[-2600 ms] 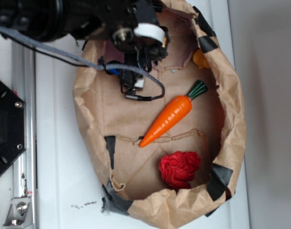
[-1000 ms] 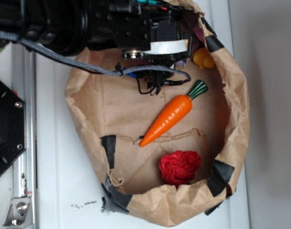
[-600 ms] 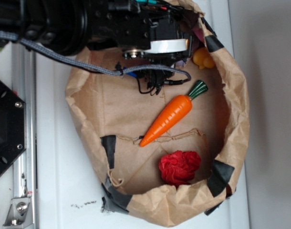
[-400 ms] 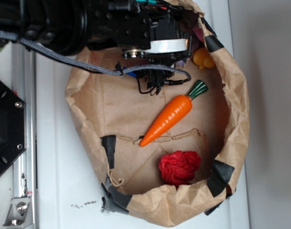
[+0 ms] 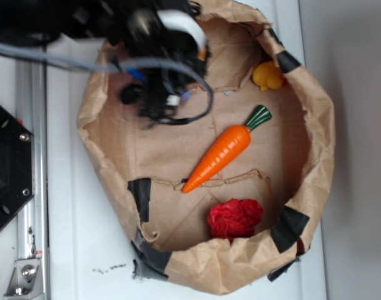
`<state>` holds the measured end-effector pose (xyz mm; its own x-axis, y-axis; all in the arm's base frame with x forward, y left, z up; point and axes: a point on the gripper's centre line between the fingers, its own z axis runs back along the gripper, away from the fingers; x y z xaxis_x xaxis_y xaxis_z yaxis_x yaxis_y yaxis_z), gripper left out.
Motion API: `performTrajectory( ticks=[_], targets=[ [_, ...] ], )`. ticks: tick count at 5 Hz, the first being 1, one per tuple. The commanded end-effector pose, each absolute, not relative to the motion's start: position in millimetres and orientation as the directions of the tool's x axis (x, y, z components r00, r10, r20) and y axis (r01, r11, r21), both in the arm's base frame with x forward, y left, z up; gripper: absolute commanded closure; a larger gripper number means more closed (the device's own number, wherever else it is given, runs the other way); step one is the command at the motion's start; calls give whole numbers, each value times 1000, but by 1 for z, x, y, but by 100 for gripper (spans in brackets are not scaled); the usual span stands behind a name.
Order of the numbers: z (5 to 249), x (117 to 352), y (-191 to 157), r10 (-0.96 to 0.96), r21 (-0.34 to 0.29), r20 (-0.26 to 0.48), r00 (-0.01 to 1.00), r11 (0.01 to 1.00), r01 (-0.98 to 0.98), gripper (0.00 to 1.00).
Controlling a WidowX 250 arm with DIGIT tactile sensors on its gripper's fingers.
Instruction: Grab the silver keys.
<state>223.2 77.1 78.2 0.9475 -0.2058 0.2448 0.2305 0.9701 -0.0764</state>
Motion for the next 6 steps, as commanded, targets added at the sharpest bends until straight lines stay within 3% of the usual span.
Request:
performTrajectory(
  ticks=[1,5,6],
  targets=[
    [126,225,86,-199,-123,306,931,962,245,100],
    [113,231,83,-173,-75,296,940,976,203,100],
    [108,232,83,-179,-31,290,940,980,196,100]
  ],
)
